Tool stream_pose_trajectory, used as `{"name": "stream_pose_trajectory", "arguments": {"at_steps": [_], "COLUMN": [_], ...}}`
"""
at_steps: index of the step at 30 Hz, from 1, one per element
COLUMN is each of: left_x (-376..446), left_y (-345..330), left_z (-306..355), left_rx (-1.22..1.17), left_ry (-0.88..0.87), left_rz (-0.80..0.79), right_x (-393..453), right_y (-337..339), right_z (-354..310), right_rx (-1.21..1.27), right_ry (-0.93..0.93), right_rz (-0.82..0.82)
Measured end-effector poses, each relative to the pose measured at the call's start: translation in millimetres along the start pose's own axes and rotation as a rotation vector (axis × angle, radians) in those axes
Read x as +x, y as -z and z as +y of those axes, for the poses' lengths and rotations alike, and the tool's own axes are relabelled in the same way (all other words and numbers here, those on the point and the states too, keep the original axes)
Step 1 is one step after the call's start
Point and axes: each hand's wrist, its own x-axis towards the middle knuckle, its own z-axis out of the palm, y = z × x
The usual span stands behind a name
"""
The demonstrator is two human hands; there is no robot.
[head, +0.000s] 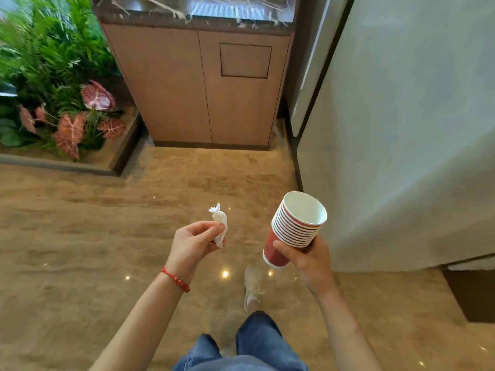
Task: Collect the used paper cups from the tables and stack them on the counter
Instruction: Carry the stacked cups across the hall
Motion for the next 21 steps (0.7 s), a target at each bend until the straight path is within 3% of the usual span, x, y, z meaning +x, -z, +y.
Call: {"name": "stream_pose_trajectory", "arguments": {"at_steps": [11, 21], "left_x": [206.4, 388.1], "left_y": [-92.9, -129.9], "left_z": [109.6, 196.0], "left_rx": [-0.034, 0.003], "left_ry": [-0.051, -0.078], "left_rz": [0.064, 0.05], "right_x": [260.3, 458.1], "right_y": [-0.7, -29.8], "right_z": [-72.9, -122.3], "right_rx": [-0.027, -0.005], "right_ry": [0.043, 0.069], "right_rz": [-0.068, -0.062]}}
